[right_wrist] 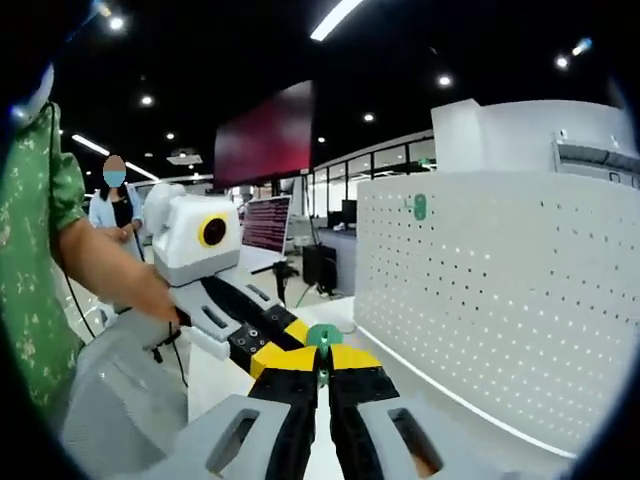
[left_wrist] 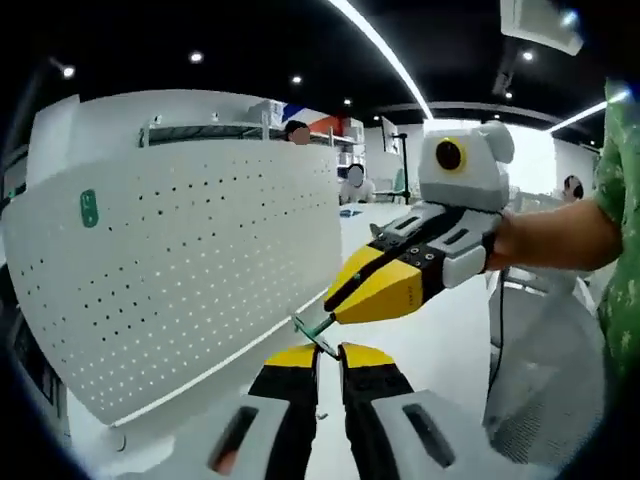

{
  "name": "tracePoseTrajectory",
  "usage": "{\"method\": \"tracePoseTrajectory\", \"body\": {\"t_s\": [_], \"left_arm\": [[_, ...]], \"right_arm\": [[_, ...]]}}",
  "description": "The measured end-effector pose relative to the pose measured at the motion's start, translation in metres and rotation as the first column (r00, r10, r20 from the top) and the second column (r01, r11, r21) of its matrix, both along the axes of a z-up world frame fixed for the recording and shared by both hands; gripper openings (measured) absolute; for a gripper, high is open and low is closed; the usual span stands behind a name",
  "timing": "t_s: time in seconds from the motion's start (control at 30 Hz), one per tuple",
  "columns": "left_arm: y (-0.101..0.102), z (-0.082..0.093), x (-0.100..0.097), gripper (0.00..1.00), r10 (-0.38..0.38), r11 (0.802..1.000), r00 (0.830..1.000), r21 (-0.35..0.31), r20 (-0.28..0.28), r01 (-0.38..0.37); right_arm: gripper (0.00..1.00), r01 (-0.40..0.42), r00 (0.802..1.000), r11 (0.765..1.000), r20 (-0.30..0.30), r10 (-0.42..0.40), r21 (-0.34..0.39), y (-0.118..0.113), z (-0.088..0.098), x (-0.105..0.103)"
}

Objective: Insert the hook assembly into the mounting plate slot until the hook locks in place.

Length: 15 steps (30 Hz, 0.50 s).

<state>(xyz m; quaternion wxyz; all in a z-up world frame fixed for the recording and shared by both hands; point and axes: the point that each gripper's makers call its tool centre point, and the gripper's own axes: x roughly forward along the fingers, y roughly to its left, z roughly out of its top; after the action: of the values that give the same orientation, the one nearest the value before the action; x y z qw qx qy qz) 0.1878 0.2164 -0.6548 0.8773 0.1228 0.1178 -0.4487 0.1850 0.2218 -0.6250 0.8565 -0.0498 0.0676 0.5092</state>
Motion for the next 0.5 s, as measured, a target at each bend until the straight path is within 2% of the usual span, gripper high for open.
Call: {"method": "tracePoseTrajectory", "body": {"t_s": [0.07,0.23,0.5], "left_arm": [[0.0013,0.0006,0.0009,0.08,0.008,0.999,0.999,0.032,0.033,-0.009],[0.0029,0.0033,0.0030,0.08,0.022,0.999,0.999,0.041,0.047,-0.024],[0.0035,0.0066,0.0055,0.08,0.040,0.993,0.992,0.105,0.117,-0.052]], "right_arm": [[0.01,0.004,1.000,1.000,0.000,-0.004,0.000,0.0004,0.0002,0.0006],[0.01,0.014,1.000,1.000,0.001,-0.014,0.007,0.0004,0.0025,0.0027],[0.01,0.030,0.999,0.999,-0.019,-0.029,0.019,-0.0003,0.0048,0.0069]]}}
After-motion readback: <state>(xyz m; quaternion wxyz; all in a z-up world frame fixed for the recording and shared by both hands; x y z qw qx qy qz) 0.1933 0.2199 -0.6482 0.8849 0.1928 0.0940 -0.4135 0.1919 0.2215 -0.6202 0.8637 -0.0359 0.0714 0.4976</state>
